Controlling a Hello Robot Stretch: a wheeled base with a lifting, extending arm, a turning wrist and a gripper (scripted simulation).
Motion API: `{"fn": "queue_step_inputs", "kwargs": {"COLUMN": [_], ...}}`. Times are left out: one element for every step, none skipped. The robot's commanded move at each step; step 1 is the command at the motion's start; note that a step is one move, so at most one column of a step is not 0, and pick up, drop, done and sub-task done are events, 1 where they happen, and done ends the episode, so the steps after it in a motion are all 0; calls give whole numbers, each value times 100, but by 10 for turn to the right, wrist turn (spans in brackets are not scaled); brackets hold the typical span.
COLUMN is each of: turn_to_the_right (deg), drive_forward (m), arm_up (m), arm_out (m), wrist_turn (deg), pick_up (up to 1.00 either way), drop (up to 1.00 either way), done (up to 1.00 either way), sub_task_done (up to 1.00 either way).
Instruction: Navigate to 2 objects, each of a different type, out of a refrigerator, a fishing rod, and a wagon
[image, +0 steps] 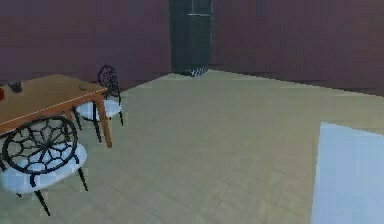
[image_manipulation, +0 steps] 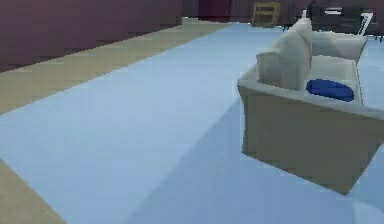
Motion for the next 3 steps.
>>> {"fn": "queue_step_inputs", "kwargs": {"turn_to_the_right": [0, 0, 0], "drive_forward": [100, 100, 100], "arm_up": [0, 0, 0], "arm_out": [0, 0, 0], "wrist_turn": [0, 0, 0], "pick_up": [0, 0, 0], "drop": [0, 0, 0], "done": [0, 0, 0], "sub_task_done": [0, 0, 0]}}
